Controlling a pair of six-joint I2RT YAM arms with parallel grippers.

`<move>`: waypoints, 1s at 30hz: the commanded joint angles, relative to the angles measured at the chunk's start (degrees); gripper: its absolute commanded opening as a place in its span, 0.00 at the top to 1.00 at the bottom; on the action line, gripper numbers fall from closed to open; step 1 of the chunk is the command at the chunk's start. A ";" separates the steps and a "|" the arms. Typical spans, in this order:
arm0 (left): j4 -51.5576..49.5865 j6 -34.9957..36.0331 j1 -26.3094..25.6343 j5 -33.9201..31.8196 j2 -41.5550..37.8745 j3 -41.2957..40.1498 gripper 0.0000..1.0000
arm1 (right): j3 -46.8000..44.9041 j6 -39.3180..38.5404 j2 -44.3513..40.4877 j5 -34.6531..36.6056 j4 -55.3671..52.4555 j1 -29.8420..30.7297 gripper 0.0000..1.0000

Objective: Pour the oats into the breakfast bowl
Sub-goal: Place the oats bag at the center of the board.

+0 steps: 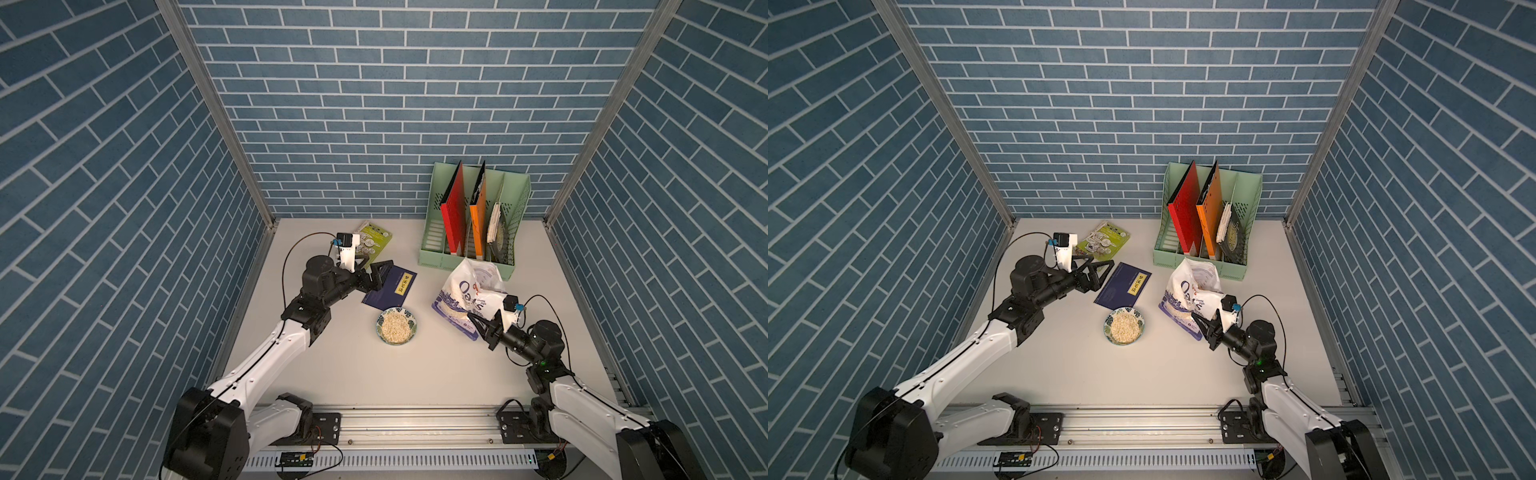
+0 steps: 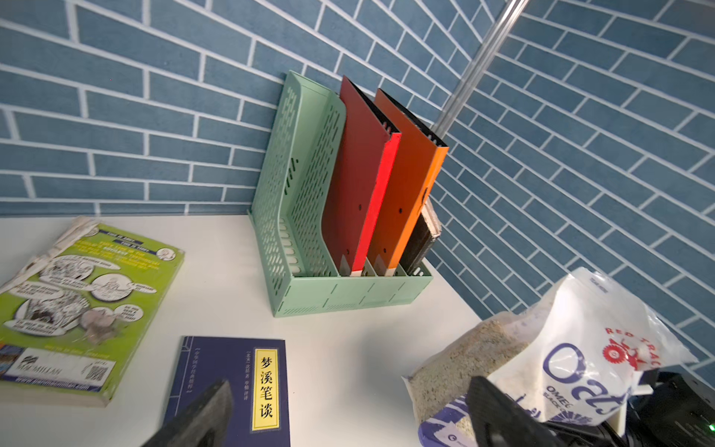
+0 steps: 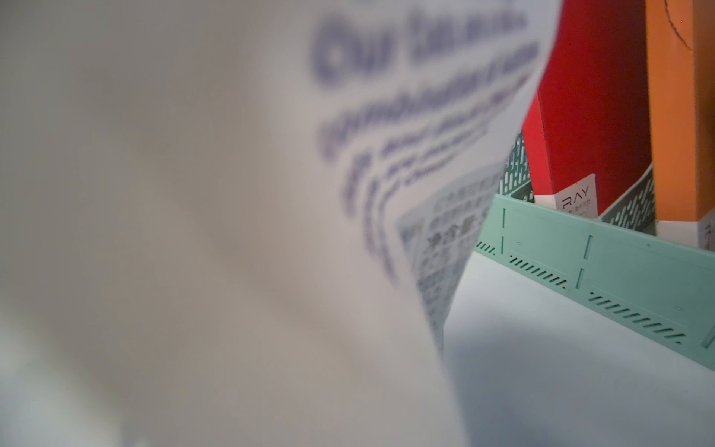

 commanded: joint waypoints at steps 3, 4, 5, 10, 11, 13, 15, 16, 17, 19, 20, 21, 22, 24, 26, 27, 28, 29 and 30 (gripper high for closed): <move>2.73 5.65 -2.33 4.54 4.70 4.18 0.06 | 4.73 -3.17 4.35 0.86 3.32 0.66 1.00; 2.66 5.69 -2.45 4.21 5.28 4.20 0.07 | 4.91 -3.95 5.16 2.65 2.71 1.85 1.00; 2.65 5.70 -2.54 3.76 5.74 4.15 0.07 | 5.12 -5.25 5.87 4.68 1.90 3.34 1.00; 2.20 7.05 -2.61 1.57 6.08 3.34 0.07 | 4.63 -6.97 11.45 9.84 6.13 7.84 1.00; 1.72 7.45 -2.61 1.08 5.90 3.33 0.07 | 4.86 -7.61 12.65 10.04 6.35 8.28 0.98; 0.54 8.52 -2.62 0.07 5.79 3.53 0.06 | 5.46 -8.78 14.80 9.89 6.07 8.77 0.93; -1.02 10.09 -2.62 -1.17 5.67 4.09 0.06 | 5.73 -9.51 15.60 9.80 5.39 8.75 0.81; -2.09 10.95 -2.64 -1.80 5.61 4.55 0.06 | 5.73 -9.72 15.48 9.81 4.89 8.79 0.74; -3.21 11.80 -2.53 -2.73 5.70 5.05 0.06 | 5.81 -10.16 15.21 9.69 4.18 8.80 0.65; -5.07 13.49 -2.49 -3.94 5.94 6.19 0.05 | 6.72 -11.42 14.24 9.55 0.61 8.82 0.54; -5.54 14.29 -2.51 -4.12 6.32 6.67 0.05 | 7.22 -12.13 13.52 9.55 -1.56 8.80 0.50; -5.82 15.31 -2.51 -4.07 6.64 7.24 0.05 | 7.74 -12.96 12.43 9.67 -4.04 8.80 0.44; -5.84 16.02 -2.49 -3.88 6.84 7.60 0.04 | 7.90 -13.60 11.49 9.82 -5.77 8.80 0.38; -5.84 17.44 -2.52 -3.71 7.38 8.23 0.03 | 7.96 -14.62 9.08 10.40 -8.46 8.80 0.28; -5.65 19.12 -2.48 -3.21 7.89 8.73 0.03 | 8.40 -15.23 6.38 11.04 -11.36 8.67 0.21; -5.29 20.18 -2.48 -2.77 8.08 8.84 0.03 | 8.91 -15.54 5.02 11.42 -13.17 8.63 0.17; -4.97 21.38 -2.53 -1.90 8.32 8.85 0.03 | 9.53 -15.81 3.47 11.62 -15.03 8.55 0.14; -4.50 22.54 -2.51 -0.84 8.56 8.78 0.03 | 10.28 -16.25 2.03 11.72 -16.92 8.46 0.11; -3.90 24.03 -2.54 0.45 8.91 8.60 0.03 | 11.26 -16.89 0.74 12.09 -19.08 8.33 0.08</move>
